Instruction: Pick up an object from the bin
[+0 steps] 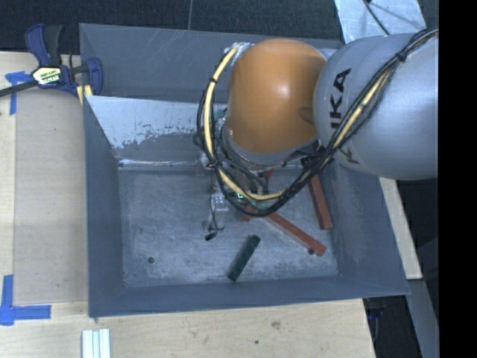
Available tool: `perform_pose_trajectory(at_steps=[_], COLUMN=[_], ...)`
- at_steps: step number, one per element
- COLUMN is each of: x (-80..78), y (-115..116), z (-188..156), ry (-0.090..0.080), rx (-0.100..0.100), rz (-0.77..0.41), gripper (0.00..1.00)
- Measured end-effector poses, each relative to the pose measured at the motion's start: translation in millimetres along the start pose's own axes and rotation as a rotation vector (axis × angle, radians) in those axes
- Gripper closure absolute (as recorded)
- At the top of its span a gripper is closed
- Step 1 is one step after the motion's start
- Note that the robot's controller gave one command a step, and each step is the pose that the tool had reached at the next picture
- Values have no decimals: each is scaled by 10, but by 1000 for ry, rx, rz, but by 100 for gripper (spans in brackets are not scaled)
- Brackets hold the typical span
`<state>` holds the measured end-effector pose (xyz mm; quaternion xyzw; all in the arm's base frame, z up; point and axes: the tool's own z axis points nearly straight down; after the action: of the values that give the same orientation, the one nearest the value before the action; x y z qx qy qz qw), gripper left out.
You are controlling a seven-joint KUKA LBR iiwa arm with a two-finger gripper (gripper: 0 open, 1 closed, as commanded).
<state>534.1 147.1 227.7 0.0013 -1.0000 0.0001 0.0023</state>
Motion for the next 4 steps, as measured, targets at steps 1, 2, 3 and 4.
perform_pose_trajectory(at_steps=[1, 2, 3, 4], x=[-54, -513, -547, -512], y=[-619, -1039, -1034, -1040], z=[430, 1564, 1524, 1566], ry=[-3, -10, -21, -11], rx=[2, -1, -3, -1], rz=[90, -22, -21, -21], gripper=[0, 0, 100, 0])
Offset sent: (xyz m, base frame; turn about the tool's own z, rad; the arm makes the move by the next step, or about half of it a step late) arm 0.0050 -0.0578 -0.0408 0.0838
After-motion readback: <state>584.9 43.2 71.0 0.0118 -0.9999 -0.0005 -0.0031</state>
